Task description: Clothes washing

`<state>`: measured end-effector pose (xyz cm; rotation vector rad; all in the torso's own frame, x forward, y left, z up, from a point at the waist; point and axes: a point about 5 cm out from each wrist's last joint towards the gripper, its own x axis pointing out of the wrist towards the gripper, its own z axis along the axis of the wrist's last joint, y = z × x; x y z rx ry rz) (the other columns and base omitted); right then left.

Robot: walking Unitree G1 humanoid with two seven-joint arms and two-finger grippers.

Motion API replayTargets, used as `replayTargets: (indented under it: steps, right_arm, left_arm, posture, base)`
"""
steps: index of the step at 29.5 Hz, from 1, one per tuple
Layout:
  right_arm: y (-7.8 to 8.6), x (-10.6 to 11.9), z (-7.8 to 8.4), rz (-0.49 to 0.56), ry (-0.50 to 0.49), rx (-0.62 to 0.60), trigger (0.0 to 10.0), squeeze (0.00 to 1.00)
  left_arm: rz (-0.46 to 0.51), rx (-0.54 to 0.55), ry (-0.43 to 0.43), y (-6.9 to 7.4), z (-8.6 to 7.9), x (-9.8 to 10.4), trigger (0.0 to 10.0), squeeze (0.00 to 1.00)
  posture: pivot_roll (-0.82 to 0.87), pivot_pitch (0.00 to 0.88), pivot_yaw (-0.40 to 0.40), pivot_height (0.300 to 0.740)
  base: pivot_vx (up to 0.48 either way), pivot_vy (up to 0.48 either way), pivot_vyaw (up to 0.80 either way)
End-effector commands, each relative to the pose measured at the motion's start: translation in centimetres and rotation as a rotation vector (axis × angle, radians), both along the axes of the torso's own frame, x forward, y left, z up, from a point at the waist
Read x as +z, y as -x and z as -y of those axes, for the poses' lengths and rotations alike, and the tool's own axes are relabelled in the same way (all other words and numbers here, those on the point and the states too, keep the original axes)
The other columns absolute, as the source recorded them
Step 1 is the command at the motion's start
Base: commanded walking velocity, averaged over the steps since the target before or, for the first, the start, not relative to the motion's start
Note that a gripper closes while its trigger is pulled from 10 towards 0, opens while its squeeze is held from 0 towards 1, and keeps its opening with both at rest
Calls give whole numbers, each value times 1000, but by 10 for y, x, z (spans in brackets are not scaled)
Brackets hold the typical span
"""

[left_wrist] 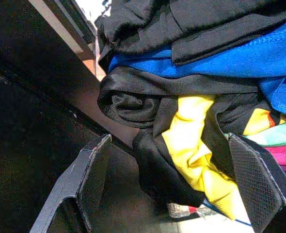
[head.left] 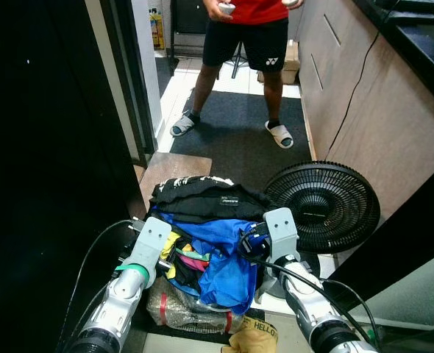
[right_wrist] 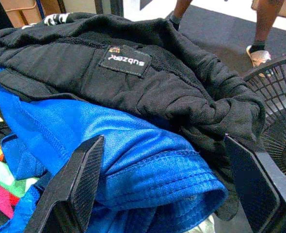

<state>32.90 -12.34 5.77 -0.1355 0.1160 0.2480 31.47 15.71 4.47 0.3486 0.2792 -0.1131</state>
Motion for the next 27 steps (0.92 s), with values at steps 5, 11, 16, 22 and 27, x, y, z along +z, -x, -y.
replayTargets:
  steps: [5,11,16,22,27]
  right_arm:
    - [-5,1,-12,-30,11,42,10000,0]
    - [-14,13,-30,-25,5,90,10000,0]
    - [-17,18,-52,-45,3,188,10000,0]
    - [6,-17,-54,-178,118,271,10000,0]
    - [14,-29,-49,-221,141,271,9490,0]
  left_arm:
    - [-6,53,-13,8,-19,0,10000,0]
    - [9,99,-25,18,-35,5,10000,0]
    - [19,164,-40,32,-55,10,10000,0]
    - [10,196,-44,43,-64,9,10000,0]
    - [6,197,-41,43,-63,8,10000,0]
  posture:
    - [196,222,24,740]
    - [251,272,14,740]
    - [275,277,1,740]
    - [262,261,-12,740]
    - [259,259,-12,740]
  base:
    - [0,0,0]
    - [0,0,0]
    - [0,0,0]
    - [0,0,0]
    - [0,0,0]
